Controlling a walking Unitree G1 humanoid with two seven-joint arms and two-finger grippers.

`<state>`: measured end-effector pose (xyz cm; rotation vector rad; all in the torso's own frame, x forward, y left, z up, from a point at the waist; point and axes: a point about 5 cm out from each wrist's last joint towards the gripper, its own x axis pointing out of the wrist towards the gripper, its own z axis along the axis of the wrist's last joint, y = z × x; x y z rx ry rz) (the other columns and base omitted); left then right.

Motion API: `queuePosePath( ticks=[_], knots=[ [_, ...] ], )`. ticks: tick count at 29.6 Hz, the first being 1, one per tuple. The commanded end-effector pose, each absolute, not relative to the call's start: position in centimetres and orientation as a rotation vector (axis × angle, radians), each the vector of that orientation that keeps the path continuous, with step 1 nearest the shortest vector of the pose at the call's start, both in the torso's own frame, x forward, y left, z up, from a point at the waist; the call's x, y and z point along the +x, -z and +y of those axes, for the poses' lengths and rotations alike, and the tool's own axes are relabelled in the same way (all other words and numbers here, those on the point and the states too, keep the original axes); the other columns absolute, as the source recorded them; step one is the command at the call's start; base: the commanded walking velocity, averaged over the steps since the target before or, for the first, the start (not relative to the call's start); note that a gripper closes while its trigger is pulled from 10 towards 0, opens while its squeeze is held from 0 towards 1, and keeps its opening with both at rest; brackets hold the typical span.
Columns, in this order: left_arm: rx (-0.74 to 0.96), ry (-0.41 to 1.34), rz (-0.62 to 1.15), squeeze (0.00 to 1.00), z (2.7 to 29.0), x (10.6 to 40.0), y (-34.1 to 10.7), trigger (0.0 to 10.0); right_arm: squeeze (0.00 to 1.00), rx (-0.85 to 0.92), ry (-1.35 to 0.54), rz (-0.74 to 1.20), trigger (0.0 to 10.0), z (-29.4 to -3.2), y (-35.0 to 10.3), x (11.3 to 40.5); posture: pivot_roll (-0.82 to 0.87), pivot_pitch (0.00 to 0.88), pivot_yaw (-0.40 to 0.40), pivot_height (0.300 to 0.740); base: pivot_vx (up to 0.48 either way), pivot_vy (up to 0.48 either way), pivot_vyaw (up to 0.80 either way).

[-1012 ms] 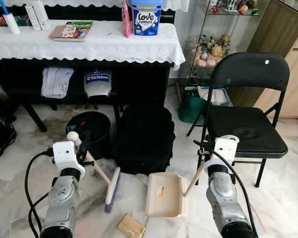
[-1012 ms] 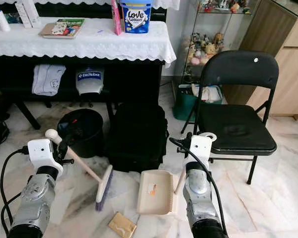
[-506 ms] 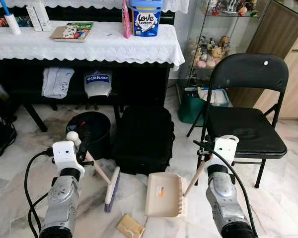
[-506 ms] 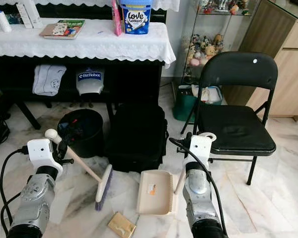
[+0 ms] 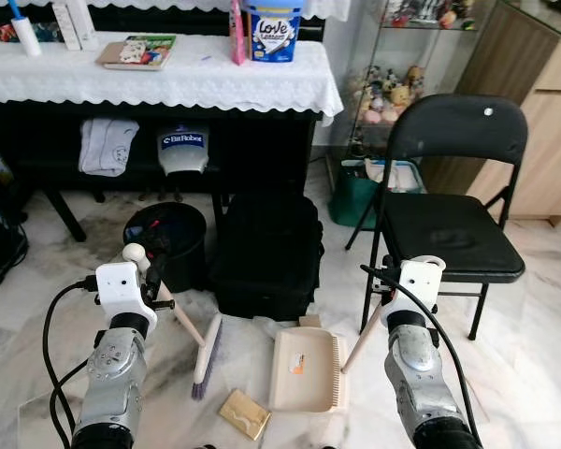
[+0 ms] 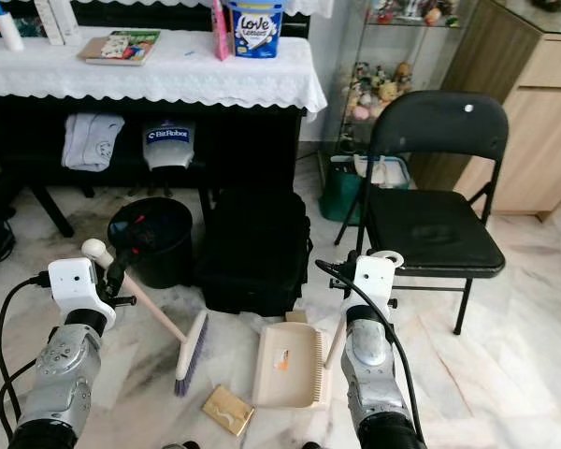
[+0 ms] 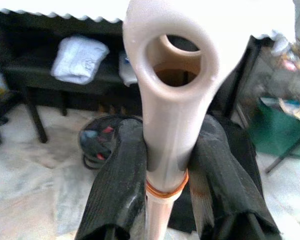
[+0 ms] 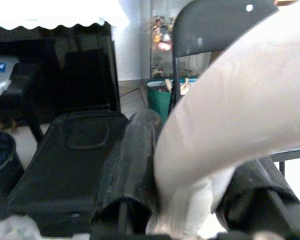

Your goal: Sweep floor

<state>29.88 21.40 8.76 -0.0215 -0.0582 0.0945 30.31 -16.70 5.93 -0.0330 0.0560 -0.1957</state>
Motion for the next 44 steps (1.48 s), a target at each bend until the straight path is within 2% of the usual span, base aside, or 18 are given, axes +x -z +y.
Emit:
queuePosePath(
  ticks=[1,14,24,44],
  knots=[
    [-0.015,-0.102,-0.103,0.00,21.7,30.0,-9.7,10.0,0.00,-0.022,0.191,0.010,10.0,-16.5,-6.9,30.8,0.01,0.037,-0.010,0.740,0.000,0.000,0.00],
    [-0.013,-0.089,-0.121,0.00,21.5,30.2,-10.3,10.0,0.00,-0.026,0.189,0.031,10.0,-16.4,-6.6,30.8,0.01,0.040,-0.007,0.740,0.000,0.000,0.00],
    [0.019,-0.100,-0.094,0.00,21.6,30.0,-9.7,10.0,0.00,0.032,0.261,0.174,10.0,-18.0,-4.6,31.1,0.01,0.046,-0.010,0.740,0.000,0.000,0.00],
    [0.041,-0.143,-0.054,0.00,22.7,29.7,-8.6,10.0,0.00,-0.066,0.222,0.182,10.0,-18.6,-4.2,31.7,0.02,0.049,-0.016,0.740,0.000,0.000,0.00]
  ],
)
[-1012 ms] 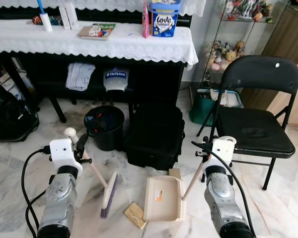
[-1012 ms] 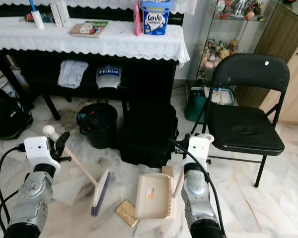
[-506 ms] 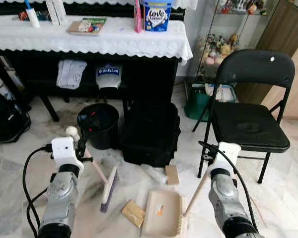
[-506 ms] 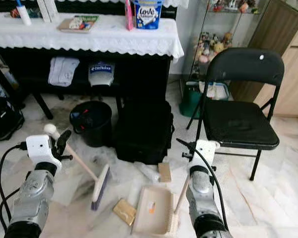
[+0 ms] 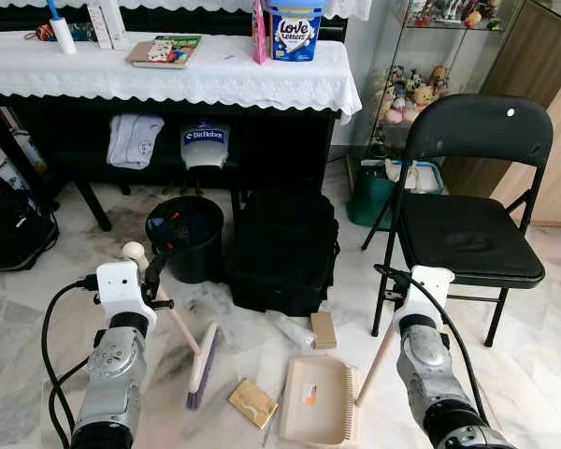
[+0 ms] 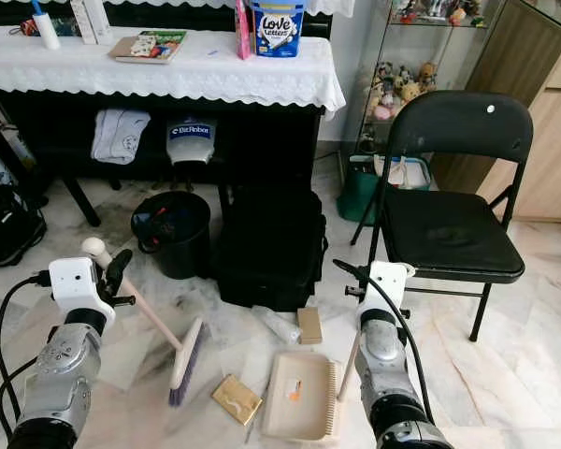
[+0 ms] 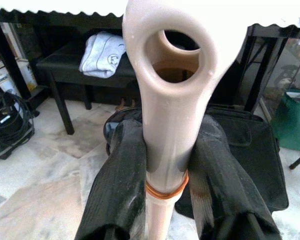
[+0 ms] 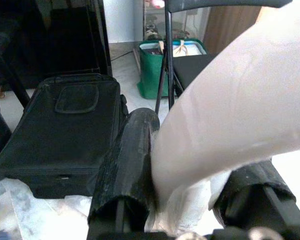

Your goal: Sweep floor

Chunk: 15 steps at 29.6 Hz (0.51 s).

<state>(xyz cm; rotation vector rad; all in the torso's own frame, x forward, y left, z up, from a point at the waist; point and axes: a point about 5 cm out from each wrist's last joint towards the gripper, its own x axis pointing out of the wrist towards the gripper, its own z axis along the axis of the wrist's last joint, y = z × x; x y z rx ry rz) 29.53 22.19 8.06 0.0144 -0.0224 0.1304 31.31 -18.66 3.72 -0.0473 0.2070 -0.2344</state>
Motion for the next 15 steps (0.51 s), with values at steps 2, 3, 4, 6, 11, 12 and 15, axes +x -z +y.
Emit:
queuePosePath(
  ticks=[2,3,4,6,11,12,15],
  knots=[
    [0.045,-0.150,-0.038,0.00,23.0,29.7,-8.4,10.0,0.00,-0.068,0.219,0.199,10.0,-18.6,-3.9,31.6,0.02,0.049,-0.016,0.740,0.000,0.000,0.00],
    [0.047,-0.150,-0.035,0.00,23.1,29.7,-8.4,10.0,0.00,-0.068,0.218,0.202,10.0,-18.6,-3.8,31.5,0.02,0.049,-0.016,0.740,0.000,0.000,0.00],
    [0.049,-0.149,-0.031,0.00,23.1,29.7,-8.3,10.0,0.00,-0.070,0.217,0.206,10.0,-18.6,-3.7,31.5,0.02,0.049,-0.016,0.740,0.000,0.000,0.00],
    [0.049,-0.133,-0.010,0.00,23.1,29.7,-8.0,10.0,0.00,-0.073,0.213,0.213,10.0,-18.6,-3.5,31.4,0.03,0.045,-0.021,0.740,0.000,0.000,0.00],
    [0.049,-0.119,0.044,0.00,23.2,29.4,-6.9,10.0,0.00,-0.083,0.196,0.224,10.0,-18.5,-3.2,31.2,0.03,0.046,-0.018,0.740,0.000,0.000,0.00],
    [0.049,-0.121,0.050,0.00,23.2,29.4,-6.7,10.0,0.00,-0.084,0.195,0.226,10.0,-18.6,-3.2,31.2,0.03,0.046,-0.018,0.740,0.000,0.000,0.00],
    [0.052,-0.099,0.089,0.00,23.0,29.2,-6.1,10.0,0.00,-0.091,0.194,0.236,10.0,-18.7,-3.0,31.1,0.04,0.045,-0.019,0.740,0.000,0.000,0.00]
  ],
)
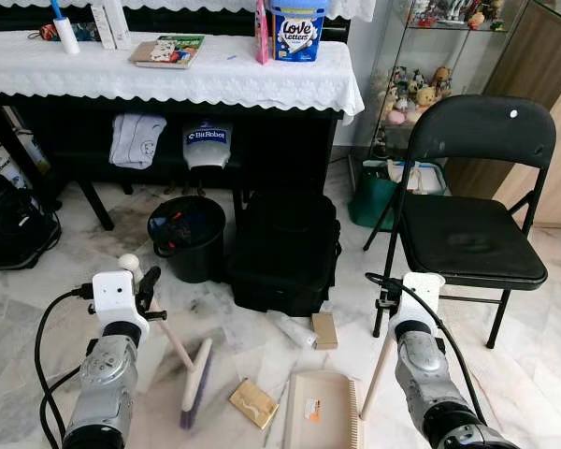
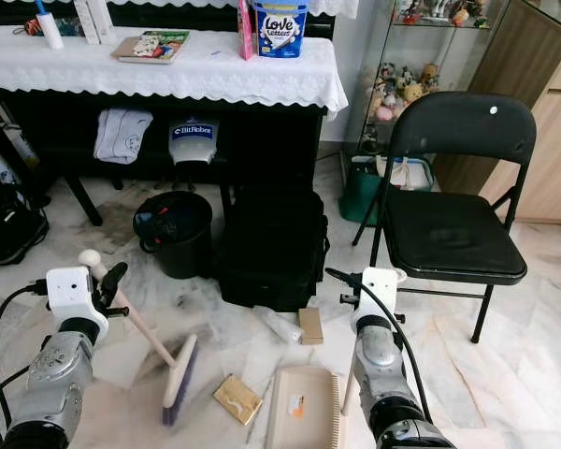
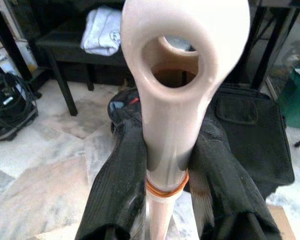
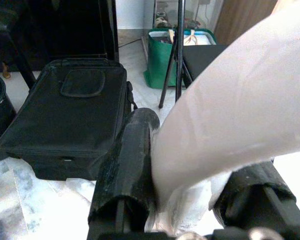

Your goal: Sweep floor

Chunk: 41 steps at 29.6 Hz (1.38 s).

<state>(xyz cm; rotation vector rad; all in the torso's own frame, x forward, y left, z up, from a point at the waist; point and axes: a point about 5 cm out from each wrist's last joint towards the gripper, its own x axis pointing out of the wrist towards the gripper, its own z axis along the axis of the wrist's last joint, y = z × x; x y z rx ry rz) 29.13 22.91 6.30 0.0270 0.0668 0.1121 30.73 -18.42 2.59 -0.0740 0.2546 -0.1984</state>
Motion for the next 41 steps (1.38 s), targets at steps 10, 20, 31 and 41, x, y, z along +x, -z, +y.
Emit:
queuePosePath(
  ticks=[10,20,31,41],
  knots=[
    [0.028,0.034,0.220,0.00,22.6,28.1,-4.1,10.0,0.00,-0.116,0.187,0.246,10.0,-18.8,-2.7,30.8,0.04,0.050,-0.025,0.740,0.000,0.000,0.00],
    [-0.130,0.320,0.339,0.00,22.2,27.5,-4.4,10.0,0.00,-0.112,0.179,0.250,10.0,-18.4,-2.5,30.7,0.06,0.055,-0.029,0.740,0.000,0.000,0.00],
    [-0.406,0.451,0.280,0.00,21.4,27.8,-7.5,10.0,0.00,-0.111,0.179,0.248,10.0,-18.4,-2.5,30.8,0.06,0.057,-0.032,0.740,0.000,0.000,0.00],
    [-0.280,0.293,0.125,0.00,22.6,29.5,-10.5,10.0,0.00,-0.100,0.170,0.210,10.0,-18.1,-3.3,31.3,0.06,0.049,-0.031,0.740,0.000,0.000,0.00]
  ],
)
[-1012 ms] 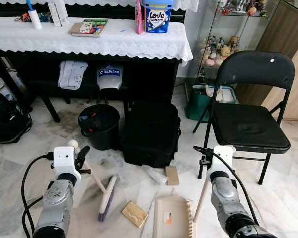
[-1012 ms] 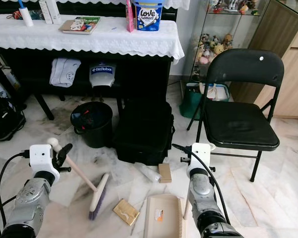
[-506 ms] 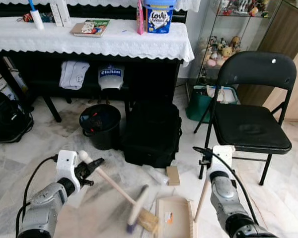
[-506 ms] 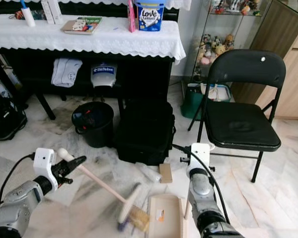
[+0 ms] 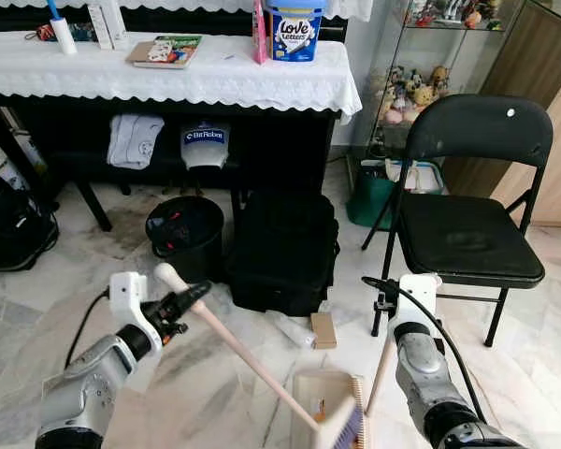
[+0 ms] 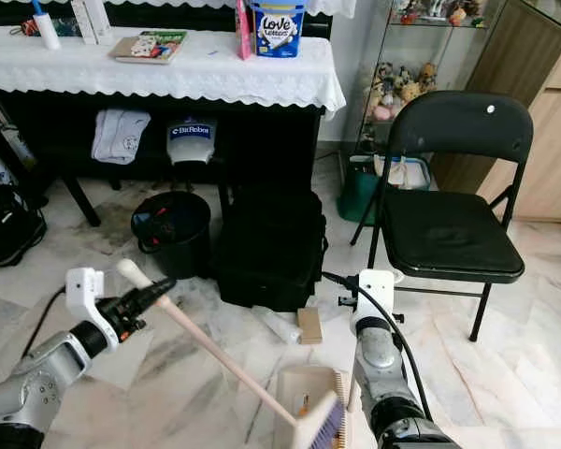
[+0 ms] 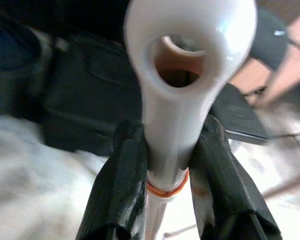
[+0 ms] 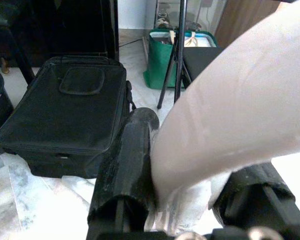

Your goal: Sweep floor

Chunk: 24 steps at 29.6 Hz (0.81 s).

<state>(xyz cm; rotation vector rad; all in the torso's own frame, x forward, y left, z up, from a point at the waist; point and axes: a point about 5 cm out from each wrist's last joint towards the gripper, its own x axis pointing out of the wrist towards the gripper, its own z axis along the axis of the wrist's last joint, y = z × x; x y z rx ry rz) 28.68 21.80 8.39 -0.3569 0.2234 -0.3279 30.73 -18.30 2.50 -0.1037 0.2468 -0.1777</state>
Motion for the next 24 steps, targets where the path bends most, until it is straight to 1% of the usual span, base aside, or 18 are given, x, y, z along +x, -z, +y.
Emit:
queuePosePath(
  ticks=[1,2,3,4,9,13,15,18,21,24],
  knots=[
    [-0.273,0.289,0.119,0.00,22.6,29.5,-10.7,10.0,0.00,-0.099,0.169,0.207,10.0,-18.0,-3.3,31.4,0.06,0.049,-0.031,0.740,0.000,0.000,0.00],
    [-0.228,0.284,0.112,0.00,22.7,29.6,-11.0,10.0,0.00,-0.094,0.165,0.202,10.0,-17.9,-3.4,31.4,0.06,0.047,-0.031,0.740,0.000,0.000,0.00],
    [-0.228,0.284,0.112,0.00,22.7,29.6,-11.0,10.0,0.00,-0.094,0.165,0.202,10.0,-17.9,-3.4,31.4,0.06,0.047,-0.031,0.740,0.000,0.000,0.00],
    [-0.184,0.282,0.109,0.00,22.8,29.7,-11.1,10.0,0.00,-0.090,0.160,0.199,10.0,-17.7,-3.4,31.5,0.06,0.047,-0.031,0.740,0.000,0.000,0.00],
    [-0.070,0.276,0.105,0.00,22.6,30.0,-11.6,10.0,0.00,-0.053,0.136,0.168,10.0,-17.0,-3.8,31.7,0.06,0.049,-0.027,0.740,0.000,0.000,0.00],
    [-0.039,0.265,0.105,0.00,22.3,30.2,-11.5,10.0,0.00,-0.020,0.131,0.138,10.0,-16.7,-4.3,32.0,0.05,0.050,-0.026,0.740,0.000,0.000,0.00],
    [0.015,0.198,0.077,0.00,22.3,30.6,-11.4,10.0,0.00,-0.010,0.117,0.106,10.0,-16.5,-4.9,32.3,0.05,0.050,-0.026,0.740,0.000,0.000,0.00],
    [0.047,0.083,0.064,0.00,22.6,30.9,-11.1,10.0,0.00,0.013,0.108,0.069,10.0,-16.2,-5.5,32.5,0.04,0.048,-0.023,0.740,0.000,0.000,0.00],
    [0.066,0.004,0.060,0.00,22.9,30.9,-10.8,10.0,0.00,0.039,0.103,0.037,10.0,-16.0,-6.0,32.6,0.04,0.048,-0.021,0.740,0.000,0.000,0.00],
    [0.095,0.002,0.018,0.00,22.0,30.8,-10.7,10.0,0.00,0.055,0.099,-0.009,10.0,-15.9,-6.6,32.7,0.03,0.039,-0.023,0.740,0.000,0.000,0.00]
  ],
)
